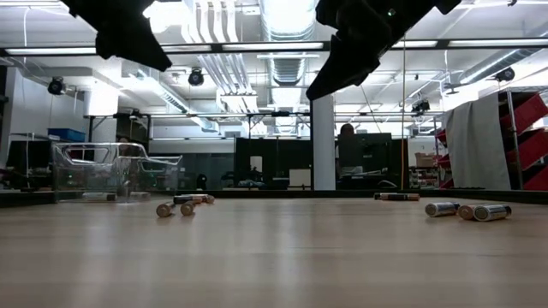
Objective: Sort batteries
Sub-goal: Put the copper and black battery into the blue bin
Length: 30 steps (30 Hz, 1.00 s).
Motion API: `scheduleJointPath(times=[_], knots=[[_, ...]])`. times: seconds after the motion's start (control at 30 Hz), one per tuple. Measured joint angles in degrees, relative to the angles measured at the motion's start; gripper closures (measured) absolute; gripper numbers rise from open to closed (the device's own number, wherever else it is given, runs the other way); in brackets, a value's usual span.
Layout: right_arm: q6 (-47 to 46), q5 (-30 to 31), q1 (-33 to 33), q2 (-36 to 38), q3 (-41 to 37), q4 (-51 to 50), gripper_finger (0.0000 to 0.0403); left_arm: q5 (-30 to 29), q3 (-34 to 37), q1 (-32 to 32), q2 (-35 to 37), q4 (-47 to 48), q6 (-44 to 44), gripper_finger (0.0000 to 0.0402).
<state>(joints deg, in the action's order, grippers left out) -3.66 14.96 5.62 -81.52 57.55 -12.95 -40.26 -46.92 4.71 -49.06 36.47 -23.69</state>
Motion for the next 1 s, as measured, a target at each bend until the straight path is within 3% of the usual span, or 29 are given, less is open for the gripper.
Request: scheduleJointPath(times=[0.2, 0.43, 0.57, 0.77, 1.0], knots=[[-1.79, -0.12, 1.85, -0.02, -0.12, 0.0, 0.0322, 1.09, 0.07, 4.8, -0.66, 0.05, -0.87, 0.0308], [-4.64, -0.18, 4.37, 0.05, 1.58, -2.24, 0.0335, 12.51, -0.24, 8.58, -0.99, 0.13, -3.57, 0.0308], [-10.22, -0.17, 5.25, 0.05, 4.9, -11.3, 0.034, 12.82, -0.17, 11.59, -1.83, 2.05, -6.66, 0.0308], [-11.33, -0.17, 6.13, 0.07, 7.75, -24.66, 0.0328, 12.86, -0.17, 15.18, -2.9, 4.88, -9.85, 0.0308], [-9.04, 0.32, 4.95, 0.04, 7.77, -23.0, 0.0303, 12.6, -0.17, 16.15, -4.34, 5.91, -9.58, 0.0308]])
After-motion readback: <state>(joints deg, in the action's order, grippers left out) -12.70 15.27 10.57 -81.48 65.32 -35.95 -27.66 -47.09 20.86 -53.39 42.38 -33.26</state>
